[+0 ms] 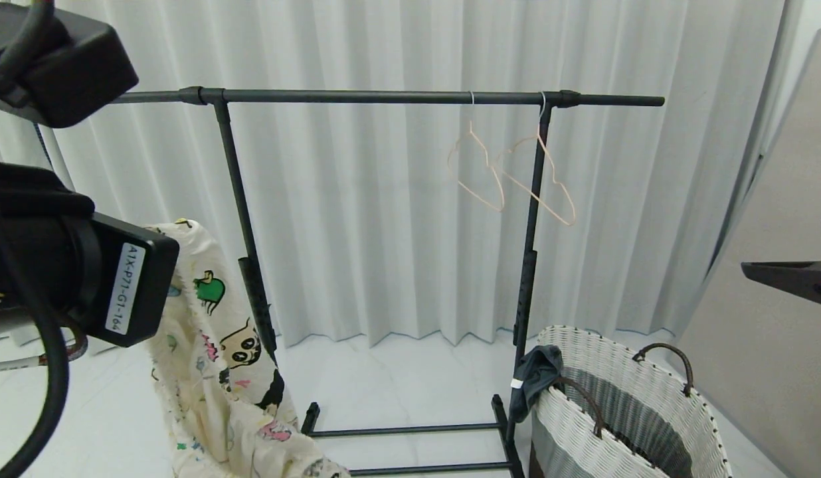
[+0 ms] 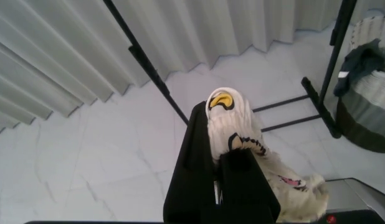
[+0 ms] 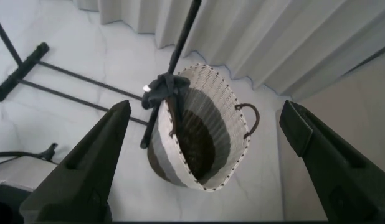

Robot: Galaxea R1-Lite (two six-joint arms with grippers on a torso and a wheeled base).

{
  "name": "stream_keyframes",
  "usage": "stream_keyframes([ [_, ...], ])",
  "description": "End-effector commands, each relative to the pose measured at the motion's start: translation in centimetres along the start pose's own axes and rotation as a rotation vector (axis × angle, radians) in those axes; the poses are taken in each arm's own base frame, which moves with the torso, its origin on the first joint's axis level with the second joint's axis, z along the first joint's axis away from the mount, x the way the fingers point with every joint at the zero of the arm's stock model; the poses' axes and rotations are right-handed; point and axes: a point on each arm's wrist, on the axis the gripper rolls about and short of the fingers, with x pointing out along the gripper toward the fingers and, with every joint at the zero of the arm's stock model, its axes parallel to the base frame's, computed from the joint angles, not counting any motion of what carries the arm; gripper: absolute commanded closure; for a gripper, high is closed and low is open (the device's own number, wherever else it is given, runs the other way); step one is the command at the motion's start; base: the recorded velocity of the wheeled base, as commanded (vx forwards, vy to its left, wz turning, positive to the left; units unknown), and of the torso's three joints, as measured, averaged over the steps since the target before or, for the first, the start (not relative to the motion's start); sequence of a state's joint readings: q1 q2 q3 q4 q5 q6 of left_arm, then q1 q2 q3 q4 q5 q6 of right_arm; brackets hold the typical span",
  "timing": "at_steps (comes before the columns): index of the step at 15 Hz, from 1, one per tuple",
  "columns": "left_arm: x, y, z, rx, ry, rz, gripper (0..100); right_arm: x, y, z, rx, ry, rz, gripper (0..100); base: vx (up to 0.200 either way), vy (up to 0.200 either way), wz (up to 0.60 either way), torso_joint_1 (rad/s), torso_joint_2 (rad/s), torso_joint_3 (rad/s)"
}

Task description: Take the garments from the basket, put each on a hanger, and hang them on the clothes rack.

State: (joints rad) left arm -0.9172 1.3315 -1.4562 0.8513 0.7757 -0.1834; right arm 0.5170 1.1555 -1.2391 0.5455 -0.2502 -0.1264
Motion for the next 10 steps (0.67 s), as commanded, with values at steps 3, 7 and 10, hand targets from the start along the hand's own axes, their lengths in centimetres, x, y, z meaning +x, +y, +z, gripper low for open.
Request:
stream_keyframes([
  [3,-0.4,0.4,0.0,-0.003,-0.011,-0.002,100,0.2,-0.2,0.0,0.01,0.008,-0.009,0,0.0,0.0,0.0,0.1,-0.47,-0.238],
  [7,-0.4,0.4,-0.1,-0.002,-0.009,-0.001,100,1.0,-0.1,0.5,0.026,-0.017,-0.017,0,0.0,0.0,0.0,0.319,-0.48,-0.24],
  [10,-0.3,0.4,-0.1,-0.003,-0.009,0.0,100,2.3,-0.1,1.2,0.035,-0.043,-0.027,0,0.0,0.0,0.0,0.276,-0.5,-0.251],
])
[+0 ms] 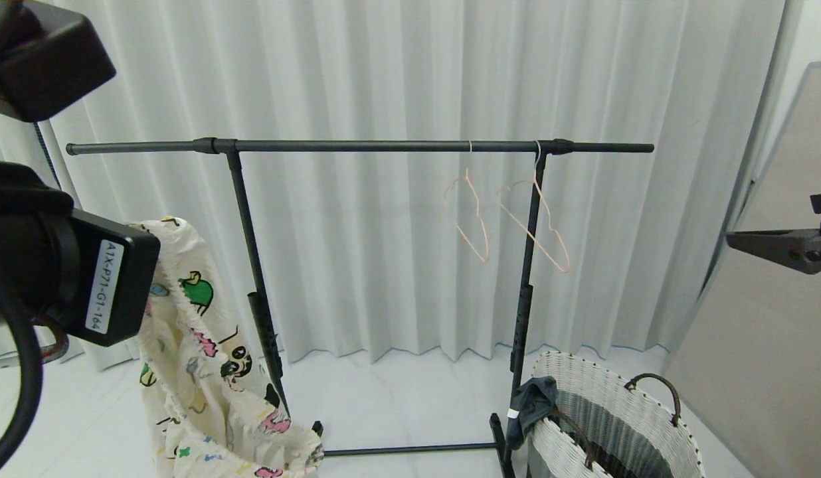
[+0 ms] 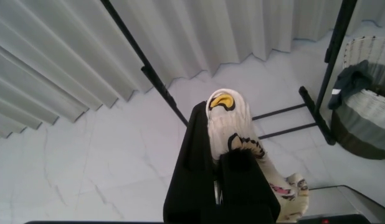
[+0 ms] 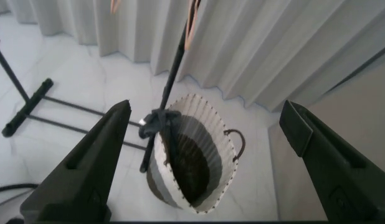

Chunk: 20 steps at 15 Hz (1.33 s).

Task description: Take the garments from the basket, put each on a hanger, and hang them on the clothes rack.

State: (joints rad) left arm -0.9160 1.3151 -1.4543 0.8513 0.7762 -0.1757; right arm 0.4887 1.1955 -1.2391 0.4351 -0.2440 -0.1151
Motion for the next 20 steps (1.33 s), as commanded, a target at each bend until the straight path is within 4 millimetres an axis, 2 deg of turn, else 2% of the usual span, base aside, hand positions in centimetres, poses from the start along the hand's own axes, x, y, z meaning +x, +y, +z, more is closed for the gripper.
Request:
stream_keyframes([
  [1,0.0,0.0,0.0,0.001,0.002,0.001,100,1.1,0.2,0.0,-0.006,0.023,-0.001,0,0.0,0.0,0.0,0.261,-0.51,-0.256],
  [6,0.1,-0.1,0.0,0.003,0.005,0.002,100,2.0,0.4,0.2,0.001,0.0,-0.004,0,0.0,0.0,0.0,0.252,-0.5,-0.246],
  [13,0.6,-0.4,-0.7,0.025,0.028,0.008,100,2.6,0.2,0.1,0.015,0.012,-0.019,0,0.2,0.0,0.0,0.037,-0.07,-0.033],
  [18,0.7,-0.3,-0.7,0.023,0.033,0.013,100,4.3,0.5,-1.0,0.038,0.086,-0.02,0,0.2,0.0,0.0,0.004,0.0,0.003],
  [20,0.9,-0.2,-0.7,0.018,0.038,0.025,100,5.5,0.9,-1.8,0.032,0.139,-0.014,0,0.2,0.0,0.0,0.002,0.0,0.005],
])
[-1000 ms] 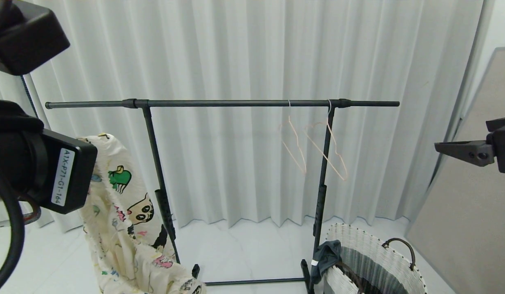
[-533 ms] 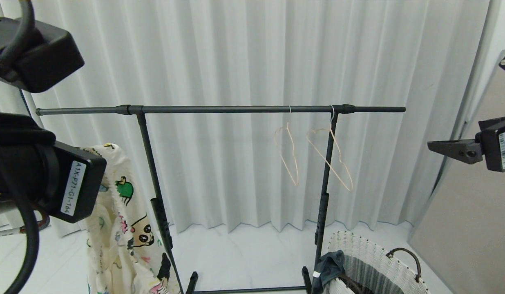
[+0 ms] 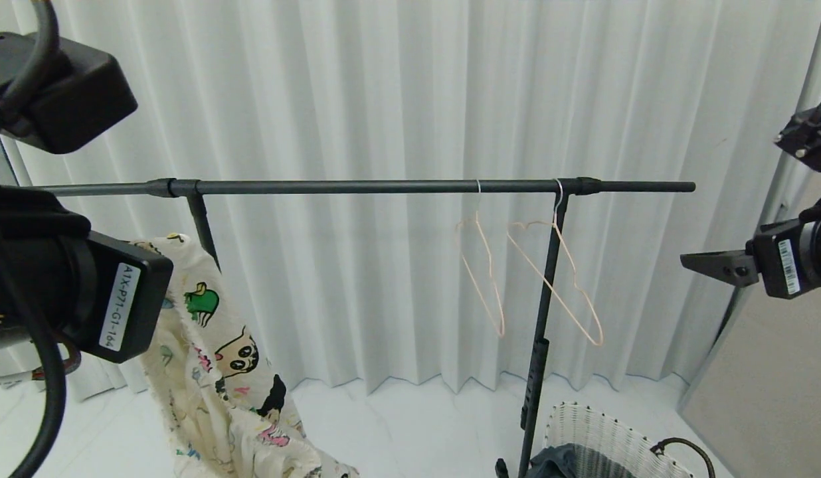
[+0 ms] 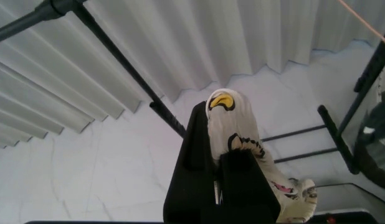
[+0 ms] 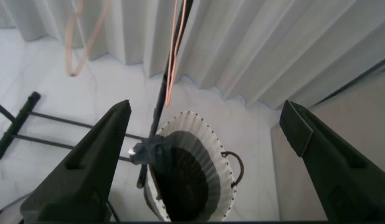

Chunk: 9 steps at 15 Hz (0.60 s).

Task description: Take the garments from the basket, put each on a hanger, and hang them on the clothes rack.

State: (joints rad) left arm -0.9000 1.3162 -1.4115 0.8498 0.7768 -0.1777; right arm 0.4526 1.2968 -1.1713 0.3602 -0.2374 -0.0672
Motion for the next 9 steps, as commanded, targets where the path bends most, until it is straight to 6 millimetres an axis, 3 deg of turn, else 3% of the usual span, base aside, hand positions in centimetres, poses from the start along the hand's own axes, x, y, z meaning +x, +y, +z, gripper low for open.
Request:
stream_keyframes([
  [1,0.1,0.0,0.0,-0.002,0.003,0.006,100,1.5,0.4,-0.8,-0.013,0.059,0.004,0,0.2,0.0,0.0,0.002,0.01,-0.002],
  [6,0.2,0.1,-0.3,0.0,0.007,0.047,100,6.0,1.6,-1.8,0.074,0.193,0.001,0,0.2,0.0,0.0,0.005,0.0,0.003],
  [9,0.0,0.4,-0.6,-0.003,0.002,0.051,100,9.7,2.5,-2.4,0.106,0.234,-0.008,0,0.0,0.0,0.0,0.0,0.0,0.0],
])
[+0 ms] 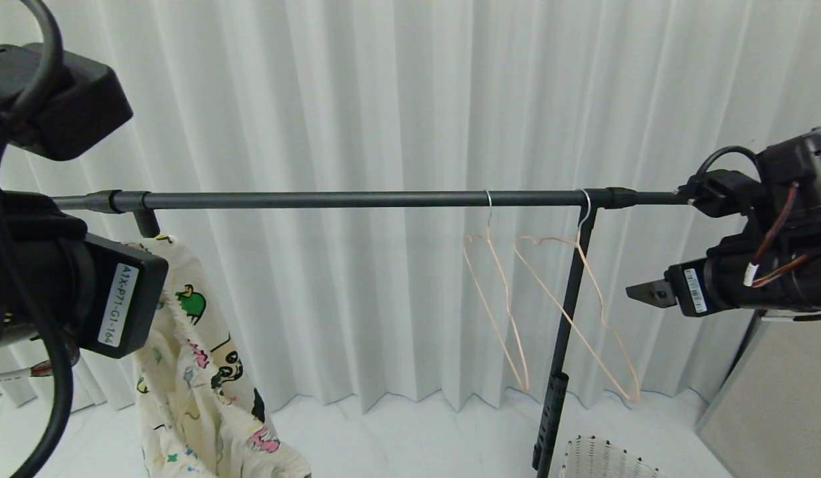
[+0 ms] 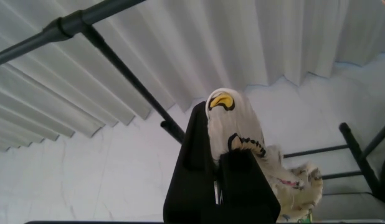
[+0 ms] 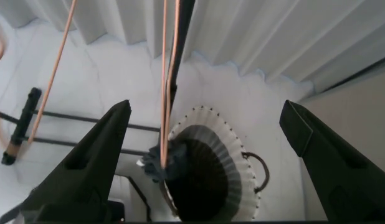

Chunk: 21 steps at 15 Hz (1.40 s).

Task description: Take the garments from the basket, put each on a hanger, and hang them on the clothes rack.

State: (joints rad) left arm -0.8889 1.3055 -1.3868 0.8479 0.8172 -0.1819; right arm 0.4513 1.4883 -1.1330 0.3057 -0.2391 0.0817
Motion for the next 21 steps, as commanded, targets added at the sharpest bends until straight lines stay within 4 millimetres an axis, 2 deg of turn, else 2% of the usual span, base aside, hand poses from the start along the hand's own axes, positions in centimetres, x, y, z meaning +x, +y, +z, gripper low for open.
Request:
stream_keyframes([
  [1,-0.3,0.4,-0.4,-0.003,-0.006,0.01,100,4.3,1.0,-0.4,0.013,0.074,-0.009,0,0.0,0.0,0.0,0.0,0.0,0.0],
  [5,-0.8,1.2,-0.9,-0.012,-0.028,0.087,100,9.7,1.4,-1.2,0.075,0.13,-0.027,0,0.0,0.0,0.0,0.0,0.0,0.0],
  [8,-0.7,1.1,-0.8,-0.009,-0.026,0.089,100,12.2,0.8,-1.3,0.1,0.117,0.004,0,0.0,0.0,0.0,0.0,0.0,0.0],
  [12,-0.4,0.8,-0.8,0.001,-0.019,0.089,100,13.6,0.4,-1.9,0.116,0.152,0.014,0,0.0,0.0,0.0,0.0,0.0,0.0],
  [17,-0.3,0.6,-0.7,0.005,-0.016,0.089,100,14.1,0.5,-2.0,0.12,0.141,0.026,0,0.0,0.0,0.0,0.0,0.0,0.0],
  [18,-0.3,0.6,-0.7,0.005,-0.016,0.089,100,14.3,0.5,-2.1,0.121,0.148,0.024,100,0.0,0.0,0.0,0.0,0.0,0.0],
  [21,-0.3,0.6,-0.7,0.005,-0.016,0.089,100,14.3,0.6,-2.0,0.159,0.149,0.044,100,0.0,0.0,0.0,0.0,0.0,0.0],
])
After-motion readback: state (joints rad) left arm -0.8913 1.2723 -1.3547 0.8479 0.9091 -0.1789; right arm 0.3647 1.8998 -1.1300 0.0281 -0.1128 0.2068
